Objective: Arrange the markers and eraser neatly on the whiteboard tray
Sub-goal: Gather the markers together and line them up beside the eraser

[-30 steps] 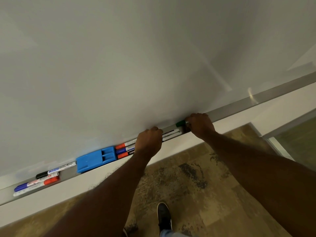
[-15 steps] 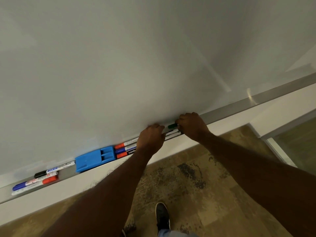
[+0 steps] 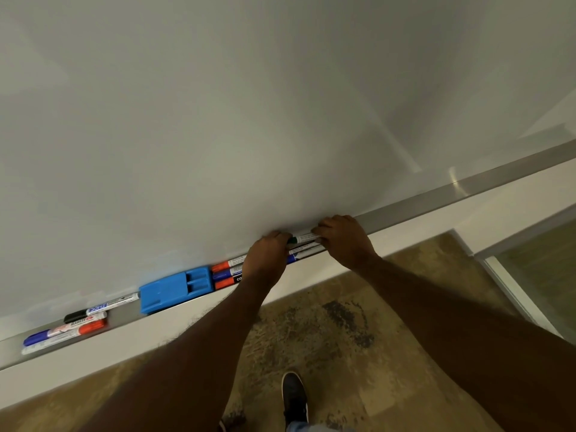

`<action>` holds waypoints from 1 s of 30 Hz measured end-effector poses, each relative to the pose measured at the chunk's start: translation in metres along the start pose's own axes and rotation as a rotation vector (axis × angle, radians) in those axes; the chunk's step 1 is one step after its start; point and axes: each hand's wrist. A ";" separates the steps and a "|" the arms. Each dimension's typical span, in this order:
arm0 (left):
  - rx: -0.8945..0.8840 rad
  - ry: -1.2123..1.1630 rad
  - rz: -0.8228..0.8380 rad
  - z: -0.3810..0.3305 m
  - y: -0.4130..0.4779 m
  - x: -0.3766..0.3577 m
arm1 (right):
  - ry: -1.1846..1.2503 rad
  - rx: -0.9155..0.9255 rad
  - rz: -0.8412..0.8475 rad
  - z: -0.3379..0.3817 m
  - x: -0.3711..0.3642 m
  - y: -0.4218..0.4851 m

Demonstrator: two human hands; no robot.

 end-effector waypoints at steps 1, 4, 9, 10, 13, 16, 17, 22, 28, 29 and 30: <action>0.009 -0.006 -0.002 0.001 -0.001 -0.002 | 0.013 -0.030 0.015 -0.004 -0.001 -0.002; 0.019 0.002 -0.040 -0.001 0.000 -0.007 | 0.040 -0.061 0.041 -0.007 -0.001 -0.001; 0.059 0.065 -0.064 -0.005 0.002 -0.017 | 0.067 -0.089 0.033 -0.007 -0.005 0.007; 0.054 0.074 -0.064 -0.004 0.000 -0.019 | 0.066 -0.090 0.035 -0.006 -0.007 0.007; 0.029 0.129 -0.045 -0.001 -0.005 -0.025 | 0.053 -0.081 0.023 -0.006 -0.011 0.008; 0.014 0.186 -0.035 0.001 -0.007 -0.029 | 0.034 -0.077 0.041 -0.006 -0.014 0.008; 0.017 0.191 -0.035 0.002 -0.008 -0.030 | 0.026 -0.072 0.053 -0.006 -0.014 0.007; 0.031 0.196 -0.030 0.010 -0.013 -0.031 | 0.034 -0.060 0.069 -0.001 -0.017 0.005; 0.028 0.189 -0.031 0.013 -0.014 -0.025 | 0.027 -0.050 0.055 0.004 -0.017 0.006; 0.024 0.187 -0.034 0.014 -0.015 -0.024 | 0.029 -0.052 0.040 0.004 -0.016 0.006; 0.022 0.185 -0.041 0.015 -0.016 -0.021 | 0.037 -0.056 0.026 0.005 -0.016 0.007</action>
Point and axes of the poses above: each hand's wrist, its own y-axis towards the middle knuckle, its own x-axis out of the back of the hand, z = x × y, and after that the axes turned 2 degrees about x, right-handed
